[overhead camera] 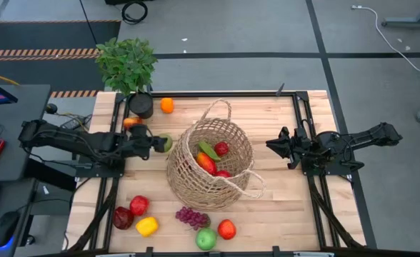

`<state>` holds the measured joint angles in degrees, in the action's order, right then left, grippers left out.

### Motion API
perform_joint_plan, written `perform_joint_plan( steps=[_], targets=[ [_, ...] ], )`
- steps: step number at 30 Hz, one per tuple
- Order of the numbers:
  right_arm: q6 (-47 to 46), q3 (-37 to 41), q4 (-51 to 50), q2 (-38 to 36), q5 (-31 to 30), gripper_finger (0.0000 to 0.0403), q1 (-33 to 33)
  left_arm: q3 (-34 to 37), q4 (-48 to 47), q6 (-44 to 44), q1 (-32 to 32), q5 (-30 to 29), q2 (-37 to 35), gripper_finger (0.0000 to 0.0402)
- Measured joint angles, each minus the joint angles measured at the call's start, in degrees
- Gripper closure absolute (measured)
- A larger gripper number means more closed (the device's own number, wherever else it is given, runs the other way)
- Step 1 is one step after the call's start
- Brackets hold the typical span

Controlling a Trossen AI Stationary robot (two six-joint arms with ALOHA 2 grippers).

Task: Build produce basket
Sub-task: Put the pear into the basket

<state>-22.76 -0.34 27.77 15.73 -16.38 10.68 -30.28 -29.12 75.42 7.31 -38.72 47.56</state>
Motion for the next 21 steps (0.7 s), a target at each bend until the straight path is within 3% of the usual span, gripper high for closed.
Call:
perform_joint_plan(
  steps=[6,11,16,21],
  targets=[
    [0.0,0.0,0.0,-0.01,0.0,0.0338,0.0,-0.04,7.72,-1.21,0.0,-7.23,-6.38,0.0116],
    [0.0,0.0,0.0,0.0,0.0,0.0338,0.0,-0.04,20.45,-8.21,0.0,-10.87,-9.88,0.0116],
    [0.0,0.0,0.0,-0.01,0.0,0.0338,0.0,-0.07,36.68,-19.81,-0.11,-11.12,-11.74,0.0116],
    [0.0,0.0,-0.02,-0.01,0.0,0.0338,0.0,-0.07,54.38,-32.39,-0.11,-7.59,-12.44,0.0116]
  ],
)
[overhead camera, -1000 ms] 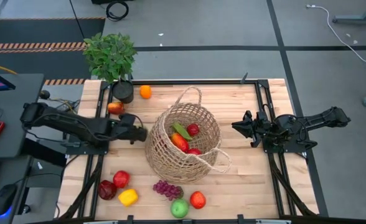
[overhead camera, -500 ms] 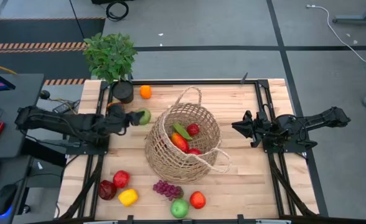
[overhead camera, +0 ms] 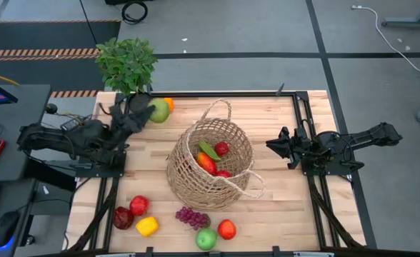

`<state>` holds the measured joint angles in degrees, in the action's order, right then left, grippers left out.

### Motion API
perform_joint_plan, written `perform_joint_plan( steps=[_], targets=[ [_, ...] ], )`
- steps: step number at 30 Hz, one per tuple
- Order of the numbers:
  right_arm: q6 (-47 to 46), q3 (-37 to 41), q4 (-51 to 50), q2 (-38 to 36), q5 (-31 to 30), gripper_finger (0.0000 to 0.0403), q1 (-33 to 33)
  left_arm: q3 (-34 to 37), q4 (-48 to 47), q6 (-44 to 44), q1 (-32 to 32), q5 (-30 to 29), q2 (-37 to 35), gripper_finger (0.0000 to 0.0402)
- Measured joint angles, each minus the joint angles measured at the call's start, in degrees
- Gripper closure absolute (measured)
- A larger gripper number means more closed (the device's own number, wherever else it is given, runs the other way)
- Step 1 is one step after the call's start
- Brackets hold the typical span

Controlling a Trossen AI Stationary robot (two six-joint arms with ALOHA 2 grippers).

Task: Build produce basket
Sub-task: Put the pear into the basket

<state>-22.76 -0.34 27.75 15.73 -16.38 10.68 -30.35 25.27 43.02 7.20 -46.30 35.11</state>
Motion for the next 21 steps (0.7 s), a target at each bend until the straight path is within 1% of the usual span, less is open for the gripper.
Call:
perform_joint_plan(
  steps=[4,7,10,13,17,21],
  targets=[
    [0.0,0.0,0.02,0.0,0.0,0.0338,0.02,-0.04,10.49,-6.34,0.0,2.44,0.02,0.0116],
    [0.0,0.0,0.02,0.0,0.0,0.0338,0.01,-0.04,15.9,-7.7,0.0,3.52,0.03,0.0116],
    [0.0,0.0,0.02,0.0,0.0,0.0338,0.0,-0.11,20.36,-9.42,-0.02,6.57,0.09,0.0116],
    [0.0,0.0,0.01,0.0,0.0,0.0338,0.0,-2.52,19.92,-14.45,0.0,10.34,0.13,0.0116],
    [0.0,0.0,0.02,0.0,0.0,0.0338,0.0,-8.16,18.68,-23.0,0.04,11.23,1.8,0.0116],
    [0.0,0.0,0.02,0.02,0.0,0.0338,0.0,-15.71,10.91,-32.8,0.0,11.23,4.32,0.0116]
  ],
)
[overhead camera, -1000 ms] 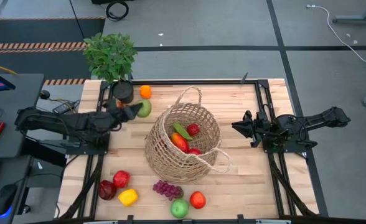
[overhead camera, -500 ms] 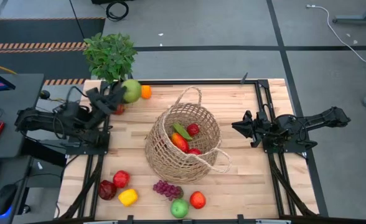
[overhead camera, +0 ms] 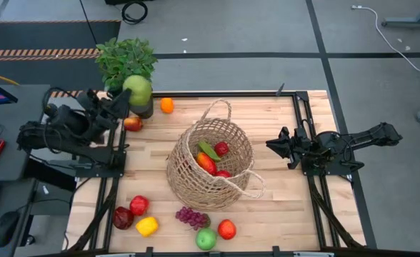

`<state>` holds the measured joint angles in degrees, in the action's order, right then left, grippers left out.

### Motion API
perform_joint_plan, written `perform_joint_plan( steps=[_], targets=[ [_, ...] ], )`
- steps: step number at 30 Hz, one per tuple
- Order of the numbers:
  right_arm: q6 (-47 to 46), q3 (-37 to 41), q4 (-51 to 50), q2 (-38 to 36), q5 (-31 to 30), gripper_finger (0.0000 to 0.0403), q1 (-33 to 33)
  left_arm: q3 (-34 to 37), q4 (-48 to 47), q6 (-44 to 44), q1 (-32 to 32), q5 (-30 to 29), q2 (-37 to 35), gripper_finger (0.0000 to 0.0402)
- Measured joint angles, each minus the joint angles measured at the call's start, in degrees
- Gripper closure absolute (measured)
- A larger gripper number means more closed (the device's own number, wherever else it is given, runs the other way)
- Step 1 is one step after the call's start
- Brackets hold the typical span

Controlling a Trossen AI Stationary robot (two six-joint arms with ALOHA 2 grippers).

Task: Build produce basket
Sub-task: Put the pear into the basket

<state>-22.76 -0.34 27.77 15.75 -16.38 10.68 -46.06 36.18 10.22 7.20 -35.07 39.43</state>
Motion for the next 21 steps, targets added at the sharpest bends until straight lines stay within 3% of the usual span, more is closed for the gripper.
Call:
perform_joint_plan(
  steps=[8,21],
  targets=[
    [0.0,0.0,0.0,0.0,0.0,0.0338,0.0,-14.51,-20.15,-24.71,0.0,0.0,8.49,0.0116],
    [0.0,0.0,-0.02,-0.02,0.0,0.0338,0.0,-24.52,-23.77,-60.53,0.0,1.35,19.47,0.0116]
  ],
)
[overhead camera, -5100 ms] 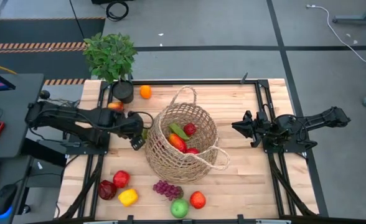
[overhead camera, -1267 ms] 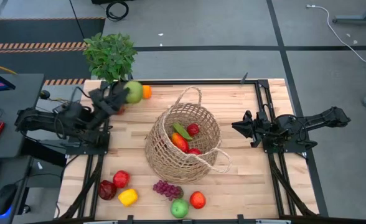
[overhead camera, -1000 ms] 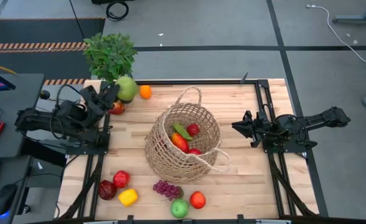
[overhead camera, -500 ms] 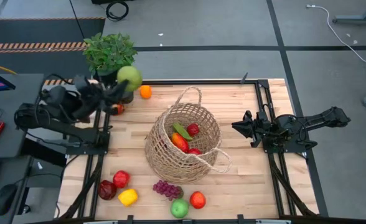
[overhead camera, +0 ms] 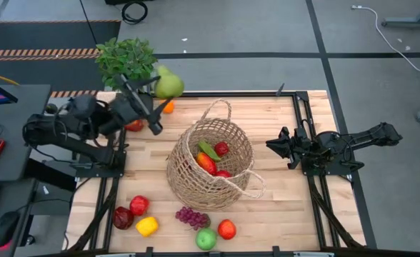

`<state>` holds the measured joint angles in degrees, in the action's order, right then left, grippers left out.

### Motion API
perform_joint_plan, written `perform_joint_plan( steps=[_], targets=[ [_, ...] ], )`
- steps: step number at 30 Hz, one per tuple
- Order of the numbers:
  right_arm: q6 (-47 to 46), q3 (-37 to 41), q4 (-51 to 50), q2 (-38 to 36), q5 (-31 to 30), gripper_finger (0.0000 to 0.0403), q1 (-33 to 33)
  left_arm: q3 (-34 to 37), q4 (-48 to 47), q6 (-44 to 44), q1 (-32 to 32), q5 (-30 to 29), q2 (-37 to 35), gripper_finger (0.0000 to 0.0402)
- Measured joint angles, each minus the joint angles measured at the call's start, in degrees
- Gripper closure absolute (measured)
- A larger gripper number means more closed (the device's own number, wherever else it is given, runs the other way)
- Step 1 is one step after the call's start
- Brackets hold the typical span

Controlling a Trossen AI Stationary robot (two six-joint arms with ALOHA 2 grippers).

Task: Build produce basket
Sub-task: Put the pear into the basket

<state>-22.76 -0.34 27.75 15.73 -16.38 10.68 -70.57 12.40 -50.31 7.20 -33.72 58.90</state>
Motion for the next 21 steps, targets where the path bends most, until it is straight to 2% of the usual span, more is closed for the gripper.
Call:
perform_joint_plan(
  steps=[6,10,17,19,21],
  targets=[
    [0.0,0.0,0.02,0.02,0.0,0.0338,0.0,-1.24,-0.06,-17.99,0.0,0.01,3.49,0.0116],
    [0.0,0.0,0.02,0.02,0.0,0.0338,0.0,-1.91,0.16,-23.55,0.09,0.03,5.13,0.0115],
    [0.0,0.0,0.02,0.02,0.0,0.0338,0.0,-1.94,-0.02,-23.37,0.07,-0.04,6.04,0.0115],
    [0.0,0.0,0.02,0.02,0.0,0.0338,0.02,-1.94,0.26,-19.64,0.01,-0.04,6.05,0.0115],
    [0.0,0.0,0.02,0.0,0.0,0.0338,0.0,-1.94,0.89,-10.7,-0.86,0.0,5.98,0.0115]
  ],
)
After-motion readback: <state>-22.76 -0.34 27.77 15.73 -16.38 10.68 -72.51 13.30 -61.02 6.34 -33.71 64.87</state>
